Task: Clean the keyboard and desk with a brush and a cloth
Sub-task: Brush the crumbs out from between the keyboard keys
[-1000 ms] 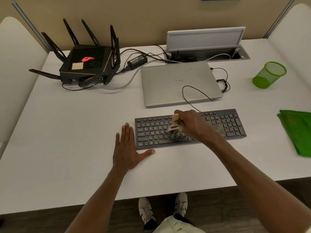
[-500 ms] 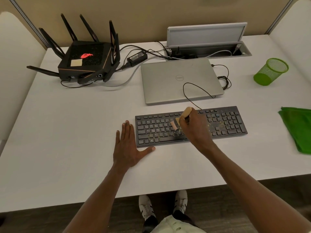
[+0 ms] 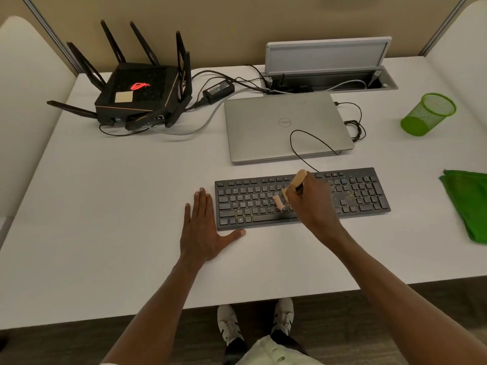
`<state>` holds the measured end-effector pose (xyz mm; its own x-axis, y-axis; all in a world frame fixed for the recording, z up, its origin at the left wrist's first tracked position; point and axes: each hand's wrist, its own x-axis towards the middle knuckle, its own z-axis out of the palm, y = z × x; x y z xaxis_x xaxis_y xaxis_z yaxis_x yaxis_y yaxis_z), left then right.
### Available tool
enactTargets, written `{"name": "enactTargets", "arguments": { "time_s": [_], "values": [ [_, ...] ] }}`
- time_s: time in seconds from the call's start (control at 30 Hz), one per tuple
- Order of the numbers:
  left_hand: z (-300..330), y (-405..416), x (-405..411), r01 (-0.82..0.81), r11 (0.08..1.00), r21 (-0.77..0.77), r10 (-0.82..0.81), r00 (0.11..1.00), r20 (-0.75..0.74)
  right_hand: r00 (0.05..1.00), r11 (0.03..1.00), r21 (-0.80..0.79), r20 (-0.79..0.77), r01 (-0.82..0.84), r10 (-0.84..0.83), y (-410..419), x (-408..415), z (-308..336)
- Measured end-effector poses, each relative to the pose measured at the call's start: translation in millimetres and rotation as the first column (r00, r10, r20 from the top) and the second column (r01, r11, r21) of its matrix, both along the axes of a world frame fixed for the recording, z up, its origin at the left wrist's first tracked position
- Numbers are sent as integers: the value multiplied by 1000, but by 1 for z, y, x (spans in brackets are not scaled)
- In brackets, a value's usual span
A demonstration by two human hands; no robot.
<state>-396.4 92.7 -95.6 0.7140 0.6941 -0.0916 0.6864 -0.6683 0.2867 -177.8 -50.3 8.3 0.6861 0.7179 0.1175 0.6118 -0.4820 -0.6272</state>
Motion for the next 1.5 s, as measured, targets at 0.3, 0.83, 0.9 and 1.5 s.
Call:
{"name": "enactTargets", "arguments": {
  "time_s": [0.3,0.83,0.9,1.5],
  "values": [
    [0,0,1,-3,1000,-9,3,1000,-1,998,998,56,-67,-17,20,12,-17,-5],
    [0,0,1,-4,1000,-7,3,1000,-4,961,963,-52,68,-265,268,5,-4,5],
    [0,0,1,-5,1000,-9,5,1000,2,906,914,-87,120,-397,405,5,-1,9],
    [3,0,1,-13,1000,-22,13,1000,8,879,890,-142,154,-432,451,-12,30,13]
  ]
}}
